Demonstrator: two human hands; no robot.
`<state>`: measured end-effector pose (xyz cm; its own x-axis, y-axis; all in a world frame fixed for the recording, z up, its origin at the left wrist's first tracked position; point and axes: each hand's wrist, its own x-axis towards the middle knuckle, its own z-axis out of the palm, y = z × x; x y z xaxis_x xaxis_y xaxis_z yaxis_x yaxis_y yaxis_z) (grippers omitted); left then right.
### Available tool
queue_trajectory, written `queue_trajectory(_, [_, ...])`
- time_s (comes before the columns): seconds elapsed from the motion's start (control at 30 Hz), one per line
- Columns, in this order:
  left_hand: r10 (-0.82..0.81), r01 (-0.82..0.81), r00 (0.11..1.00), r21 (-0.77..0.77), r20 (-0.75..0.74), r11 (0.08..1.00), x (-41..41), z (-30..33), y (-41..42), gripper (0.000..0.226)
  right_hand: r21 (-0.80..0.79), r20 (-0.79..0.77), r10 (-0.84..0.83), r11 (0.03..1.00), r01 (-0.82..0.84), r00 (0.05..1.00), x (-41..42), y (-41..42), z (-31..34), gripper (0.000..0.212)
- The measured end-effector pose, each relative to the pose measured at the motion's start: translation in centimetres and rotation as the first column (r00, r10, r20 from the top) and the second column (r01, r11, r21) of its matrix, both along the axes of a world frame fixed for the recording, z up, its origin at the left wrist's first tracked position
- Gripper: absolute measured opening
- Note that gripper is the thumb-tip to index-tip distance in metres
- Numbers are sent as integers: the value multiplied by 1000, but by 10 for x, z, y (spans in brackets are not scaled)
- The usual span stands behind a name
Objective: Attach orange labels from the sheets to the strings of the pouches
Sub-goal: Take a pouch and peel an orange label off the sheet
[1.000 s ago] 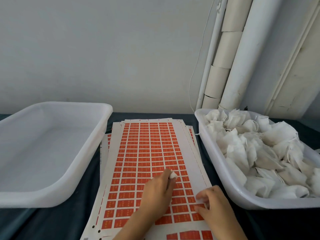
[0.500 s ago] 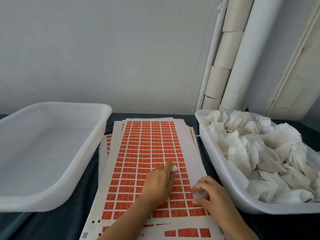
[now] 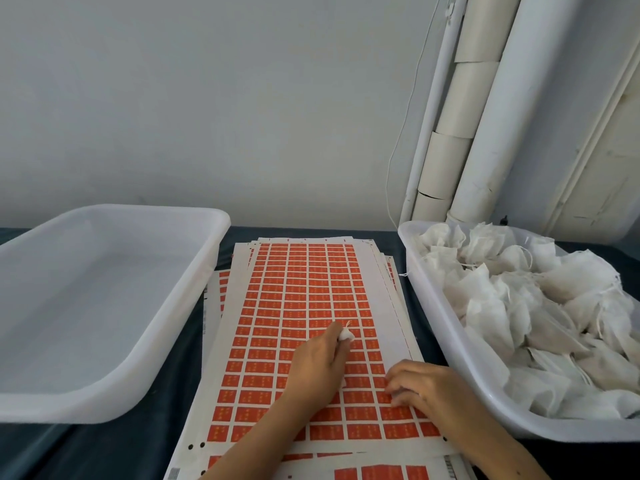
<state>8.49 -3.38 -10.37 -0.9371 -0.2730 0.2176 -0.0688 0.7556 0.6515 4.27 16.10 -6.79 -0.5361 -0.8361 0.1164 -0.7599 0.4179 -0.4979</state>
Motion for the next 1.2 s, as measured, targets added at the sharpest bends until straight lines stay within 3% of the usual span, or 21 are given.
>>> queue_trajectory(0.1, [5,-5,1000,8,8,1000,0,1,0,12,68,-109,74,995,-67,991,1,1,-1,42])
queue_trajectory(0.27, [5,-6,1000,18,25,1000,0,1,0,12,125,-329,142,986,-106,933,8,4,-1,29])
queue_trajectory(0.43, [12,-12,1000,11,18,1000,-1,1,0,13,101,-390,158,987,-129,907,5,3,-5,28])
queue_trajectory(0.6, [22,-23,999,32,29,999,-2,0,-1,27,128,-280,158,984,-127,947,-1,6,-4,33])
queue_trajectory(0.73, [15,-18,999,76,34,997,-1,0,-1,28,10,46,77,997,-77,996,-8,3,-6,31])
queue_trajectory(0.8, [13,-16,999,89,35,996,-1,2,-1,25,-24,119,55,998,-52,991,-9,1,-4,25])
queue_trajectory(1.0, [0,-3,1000,131,29,991,2,5,-1,13,79,-157,102,993,-90,982,-1,1,0,38])
queue_trajectory(1.2, [-7,4,1000,151,21,989,3,7,-1,13,99,-336,149,988,-122,930,2,-1,-5,18])
